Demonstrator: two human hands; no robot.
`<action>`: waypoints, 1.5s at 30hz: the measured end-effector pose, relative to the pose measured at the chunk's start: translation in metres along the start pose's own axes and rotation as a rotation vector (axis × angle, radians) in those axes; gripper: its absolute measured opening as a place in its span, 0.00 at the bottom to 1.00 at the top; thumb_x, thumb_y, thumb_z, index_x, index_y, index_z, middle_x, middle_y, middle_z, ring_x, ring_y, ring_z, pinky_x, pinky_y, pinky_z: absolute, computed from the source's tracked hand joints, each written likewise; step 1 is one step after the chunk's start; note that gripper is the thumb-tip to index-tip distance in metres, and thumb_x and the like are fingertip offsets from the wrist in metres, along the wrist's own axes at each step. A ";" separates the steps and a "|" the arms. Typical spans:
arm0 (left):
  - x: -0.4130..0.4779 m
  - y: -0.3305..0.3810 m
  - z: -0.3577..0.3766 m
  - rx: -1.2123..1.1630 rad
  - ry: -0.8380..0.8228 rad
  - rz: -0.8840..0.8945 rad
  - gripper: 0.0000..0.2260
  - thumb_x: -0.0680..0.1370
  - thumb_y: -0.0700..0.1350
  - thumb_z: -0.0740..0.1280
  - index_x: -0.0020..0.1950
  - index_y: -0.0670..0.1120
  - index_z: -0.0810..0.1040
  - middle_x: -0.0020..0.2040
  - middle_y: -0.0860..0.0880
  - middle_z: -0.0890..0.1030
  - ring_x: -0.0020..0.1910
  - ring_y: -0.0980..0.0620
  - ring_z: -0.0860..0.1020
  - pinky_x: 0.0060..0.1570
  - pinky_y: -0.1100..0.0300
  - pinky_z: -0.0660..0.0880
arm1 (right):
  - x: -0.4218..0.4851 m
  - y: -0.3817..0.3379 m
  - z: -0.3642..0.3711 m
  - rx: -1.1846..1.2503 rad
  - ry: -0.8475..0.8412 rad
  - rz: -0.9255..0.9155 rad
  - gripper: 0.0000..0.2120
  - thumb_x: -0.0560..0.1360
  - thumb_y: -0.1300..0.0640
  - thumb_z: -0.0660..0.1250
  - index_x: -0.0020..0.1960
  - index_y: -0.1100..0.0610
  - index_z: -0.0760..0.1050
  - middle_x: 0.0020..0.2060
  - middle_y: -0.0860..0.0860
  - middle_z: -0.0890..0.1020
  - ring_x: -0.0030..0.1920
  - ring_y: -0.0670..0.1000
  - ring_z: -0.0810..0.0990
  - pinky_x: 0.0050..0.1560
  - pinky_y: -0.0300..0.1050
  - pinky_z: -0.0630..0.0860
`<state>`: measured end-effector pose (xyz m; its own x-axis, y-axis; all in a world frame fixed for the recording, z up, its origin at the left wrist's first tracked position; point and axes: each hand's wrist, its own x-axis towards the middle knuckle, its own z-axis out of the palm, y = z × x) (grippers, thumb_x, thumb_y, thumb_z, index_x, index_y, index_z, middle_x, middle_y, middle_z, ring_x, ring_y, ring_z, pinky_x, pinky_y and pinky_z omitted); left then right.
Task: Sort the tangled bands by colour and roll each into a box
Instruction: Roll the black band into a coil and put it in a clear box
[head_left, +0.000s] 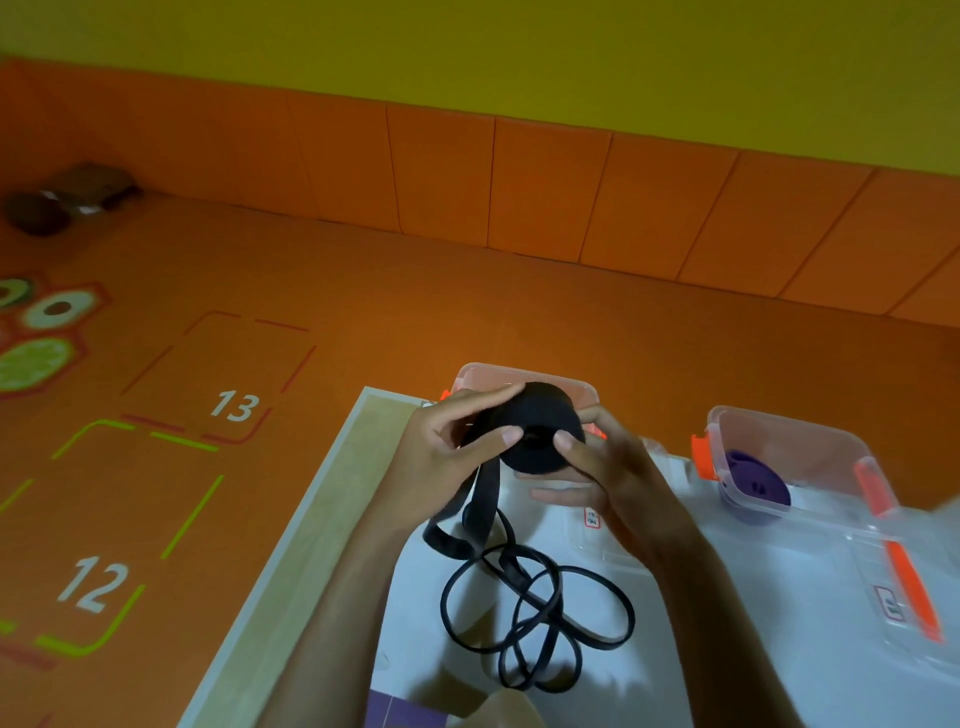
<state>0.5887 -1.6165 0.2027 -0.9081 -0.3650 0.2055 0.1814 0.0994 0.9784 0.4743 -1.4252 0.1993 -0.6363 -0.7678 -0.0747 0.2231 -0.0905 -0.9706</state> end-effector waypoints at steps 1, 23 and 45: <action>0.000 0.001 0.001 0.005 0.034 -0.001 0.22 0.77 0.44 0.79 0.70 0.55 0.81 0.62 0.54 0.86 0.64 0.52 0.83 0.64 0.57 0.79 | 0.000 0.000 -0.002 -0.042 -0.009 0.012 0.16 0.77 0.49 0.76 0.58 0.56 0.77 0.61 0.61 0.84 0.59 0.64 0.86 0.51 0.59 0.86; -0.010 0.022 0.038 -0.109 0.183 -0.003 0.23 0.71 0.41 0.82 0.66 0.53 0.85 0.60 0.51 0.87 0.61 0.51 0.84 0.61 0.57 0.81 | -0.026 -0.026 -0.035 -0.070 0.005 -0.083 0.15 0.76 0.60 0.75 0.61 0.55 0.76 0.59 0.57 0.86 0.59 0.62 0.87 0.53 0.55 0.86; -0.080 0.049 0.102 -0.029 0.145 -0.072 0.16 0.74 0.47 0.80 0.61 0.52 0.85 0.57 0.50 0.87 0.59 0.49 0.85 0.63 0.45 0.82 | -0.110 -0.021 -0.043 0.020 0.098 0.014 0.30 0.63 0.40 0.86 0.54 0.58 0.81 0.53 0.52 0.87 0.55 0.61 0.88 0.47 0.57 0.87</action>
<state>0.6318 -1.4881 0.2313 -0.8553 -0.5004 0.1344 0.1309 0.0423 0.9905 0.5074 -1.3118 0.2181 -0.7022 -0.7033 -0.1108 0.2465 -0.0940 -0.9646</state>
